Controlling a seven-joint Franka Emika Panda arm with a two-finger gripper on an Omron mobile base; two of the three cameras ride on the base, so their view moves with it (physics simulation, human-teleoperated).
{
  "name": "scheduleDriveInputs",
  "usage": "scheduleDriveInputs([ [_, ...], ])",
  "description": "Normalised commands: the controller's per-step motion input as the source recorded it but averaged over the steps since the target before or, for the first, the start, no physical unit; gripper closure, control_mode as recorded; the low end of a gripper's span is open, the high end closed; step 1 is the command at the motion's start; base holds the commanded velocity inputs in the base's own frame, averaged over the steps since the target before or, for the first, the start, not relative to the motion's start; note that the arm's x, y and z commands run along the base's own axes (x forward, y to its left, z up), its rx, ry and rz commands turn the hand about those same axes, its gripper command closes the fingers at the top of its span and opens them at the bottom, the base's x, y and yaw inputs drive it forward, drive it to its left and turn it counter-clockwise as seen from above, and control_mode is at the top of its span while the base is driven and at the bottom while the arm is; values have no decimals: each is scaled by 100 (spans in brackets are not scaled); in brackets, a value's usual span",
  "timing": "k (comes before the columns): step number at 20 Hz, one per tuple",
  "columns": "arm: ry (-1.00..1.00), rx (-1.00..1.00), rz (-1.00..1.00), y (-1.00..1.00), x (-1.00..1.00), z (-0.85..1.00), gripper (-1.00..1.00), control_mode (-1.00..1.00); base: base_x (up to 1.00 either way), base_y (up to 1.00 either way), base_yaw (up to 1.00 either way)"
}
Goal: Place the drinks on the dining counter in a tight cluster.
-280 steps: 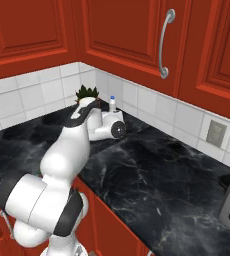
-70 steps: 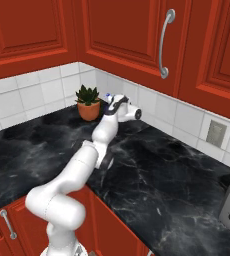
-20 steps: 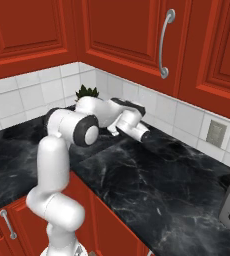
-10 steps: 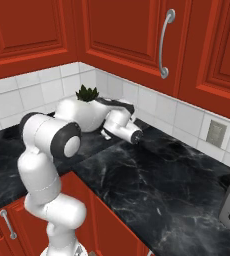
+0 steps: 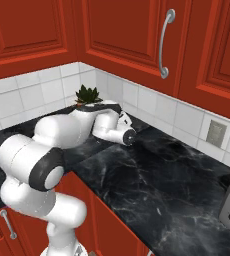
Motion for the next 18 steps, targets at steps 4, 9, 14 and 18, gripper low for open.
scheduleDriveInputs([
  [4,23,21,0,0,-61,31,100,-100,0,0,0],
  [9,24,28,-1,0,-60,30,100,-100,0,0,0],
  [14,22,30,-6,0,-61,24,100,-100,0,0,0],
  [18,10,17,-3,0,-61,20,100,-100,0,0,0],
])
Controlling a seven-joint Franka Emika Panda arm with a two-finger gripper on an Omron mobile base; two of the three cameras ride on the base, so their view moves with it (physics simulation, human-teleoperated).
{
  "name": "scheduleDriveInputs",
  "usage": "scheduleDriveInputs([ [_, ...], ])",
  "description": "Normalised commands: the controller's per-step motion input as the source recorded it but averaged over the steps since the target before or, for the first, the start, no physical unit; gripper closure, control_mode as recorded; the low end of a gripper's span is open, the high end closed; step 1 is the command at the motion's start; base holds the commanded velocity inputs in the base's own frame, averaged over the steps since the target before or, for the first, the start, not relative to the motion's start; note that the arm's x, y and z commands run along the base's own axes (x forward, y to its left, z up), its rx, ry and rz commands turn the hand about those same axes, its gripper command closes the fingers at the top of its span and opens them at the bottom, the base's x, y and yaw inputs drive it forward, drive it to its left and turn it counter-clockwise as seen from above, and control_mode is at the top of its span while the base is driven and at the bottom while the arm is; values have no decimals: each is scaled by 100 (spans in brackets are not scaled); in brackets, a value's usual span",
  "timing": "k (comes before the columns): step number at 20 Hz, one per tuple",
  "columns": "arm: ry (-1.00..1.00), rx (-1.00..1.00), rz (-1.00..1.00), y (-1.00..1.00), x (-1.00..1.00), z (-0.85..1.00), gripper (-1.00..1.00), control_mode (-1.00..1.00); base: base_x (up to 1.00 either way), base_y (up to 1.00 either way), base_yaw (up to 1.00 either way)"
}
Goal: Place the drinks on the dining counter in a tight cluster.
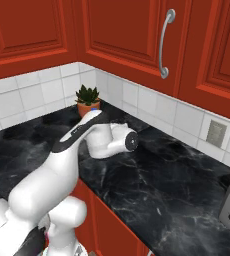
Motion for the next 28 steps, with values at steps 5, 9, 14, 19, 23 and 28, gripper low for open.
scheduleDriveInputs([
  [5,0,11,-4,0,-60,15,100,-100,0,0,0],
  [9,13,8,-3,2,-24,3,100,-100,0,0,0],
  [14,4,0,0,0,-1,0,100,-100,0,0,0],
  [19,0,0,0,0,0,0,100,-100,0,0,0],
  [23,0,0,0,0,-4,0,100,-100,0,0,0],
  [28,0,0,0,0,0,0,100,100,-63,-2,-4],
])
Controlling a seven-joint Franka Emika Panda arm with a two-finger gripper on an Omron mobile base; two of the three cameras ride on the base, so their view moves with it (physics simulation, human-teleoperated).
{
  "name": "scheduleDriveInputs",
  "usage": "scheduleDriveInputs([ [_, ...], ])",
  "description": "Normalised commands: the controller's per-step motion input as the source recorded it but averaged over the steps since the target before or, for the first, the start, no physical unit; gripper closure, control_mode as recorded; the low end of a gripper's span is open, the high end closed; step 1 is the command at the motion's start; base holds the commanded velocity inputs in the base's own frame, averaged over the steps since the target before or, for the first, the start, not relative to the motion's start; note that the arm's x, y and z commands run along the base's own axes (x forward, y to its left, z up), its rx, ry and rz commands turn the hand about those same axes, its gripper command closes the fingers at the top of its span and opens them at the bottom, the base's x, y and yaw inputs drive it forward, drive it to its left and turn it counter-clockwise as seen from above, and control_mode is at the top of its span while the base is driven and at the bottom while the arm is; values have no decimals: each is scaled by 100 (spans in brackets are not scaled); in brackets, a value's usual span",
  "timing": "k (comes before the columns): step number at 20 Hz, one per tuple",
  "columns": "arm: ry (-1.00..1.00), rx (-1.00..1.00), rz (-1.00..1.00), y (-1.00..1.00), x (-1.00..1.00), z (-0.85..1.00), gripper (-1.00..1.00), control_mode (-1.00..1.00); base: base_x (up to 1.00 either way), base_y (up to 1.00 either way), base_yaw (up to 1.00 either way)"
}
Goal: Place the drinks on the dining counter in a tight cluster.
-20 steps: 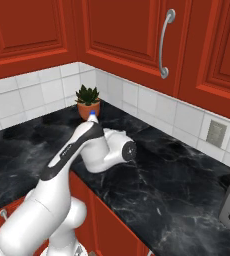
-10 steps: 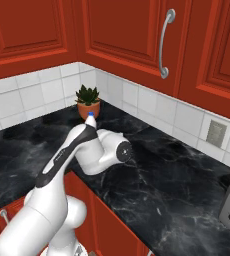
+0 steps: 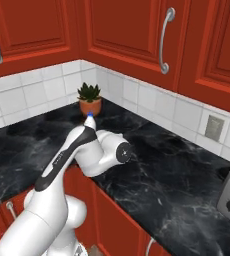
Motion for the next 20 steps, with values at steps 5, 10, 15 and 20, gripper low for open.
scheduleDriveInputs([
  [5,0,0,0,0,0,0,100,100,-82,-7,-4],
  [10,0,0,0,0,0,0,100,100,-89,-9,-3],
  [15,0,0,0,0,0,0,100,100,-94,-9,-2],
  [20,0,0,0,0,0,0,100,100,-94,-9,-1],
])
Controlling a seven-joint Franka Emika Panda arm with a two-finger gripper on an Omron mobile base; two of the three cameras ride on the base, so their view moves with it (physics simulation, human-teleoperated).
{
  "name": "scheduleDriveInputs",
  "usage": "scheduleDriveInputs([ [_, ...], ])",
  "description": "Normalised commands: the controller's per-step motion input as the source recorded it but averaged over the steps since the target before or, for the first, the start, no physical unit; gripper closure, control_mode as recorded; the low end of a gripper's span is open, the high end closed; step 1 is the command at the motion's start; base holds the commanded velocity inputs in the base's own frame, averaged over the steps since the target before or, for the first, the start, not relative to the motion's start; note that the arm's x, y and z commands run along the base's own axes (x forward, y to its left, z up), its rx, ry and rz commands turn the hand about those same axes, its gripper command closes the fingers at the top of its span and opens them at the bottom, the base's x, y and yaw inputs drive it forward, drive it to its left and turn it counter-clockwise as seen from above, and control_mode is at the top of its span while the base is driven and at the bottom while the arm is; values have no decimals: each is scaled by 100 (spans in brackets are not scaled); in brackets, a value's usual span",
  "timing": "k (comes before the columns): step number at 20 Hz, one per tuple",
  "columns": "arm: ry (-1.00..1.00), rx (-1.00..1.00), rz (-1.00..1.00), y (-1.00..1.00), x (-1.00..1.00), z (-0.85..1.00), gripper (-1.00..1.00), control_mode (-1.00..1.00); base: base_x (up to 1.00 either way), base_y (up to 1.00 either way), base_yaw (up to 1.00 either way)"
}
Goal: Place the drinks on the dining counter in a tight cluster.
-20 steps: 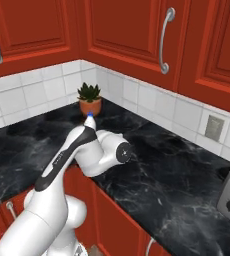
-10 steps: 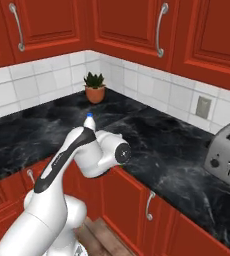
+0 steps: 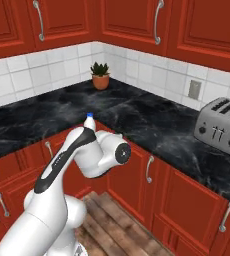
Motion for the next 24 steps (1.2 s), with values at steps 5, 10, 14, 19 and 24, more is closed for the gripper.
scheduleDriveInputs([
  [5,0,0,0,0,0,0,100,100,-94,-7,0],
  [10,0,0,0,0,0,0,100,100,-73,9,-30],
  [14,0,0,0,0,0,0,100,100,-48,23,-65],
  [19,0,0,0,0,0,0,100,100,-47,20,-66],
  [24,0,0,0,0,0,0,100,100,-47,6,-57],
])
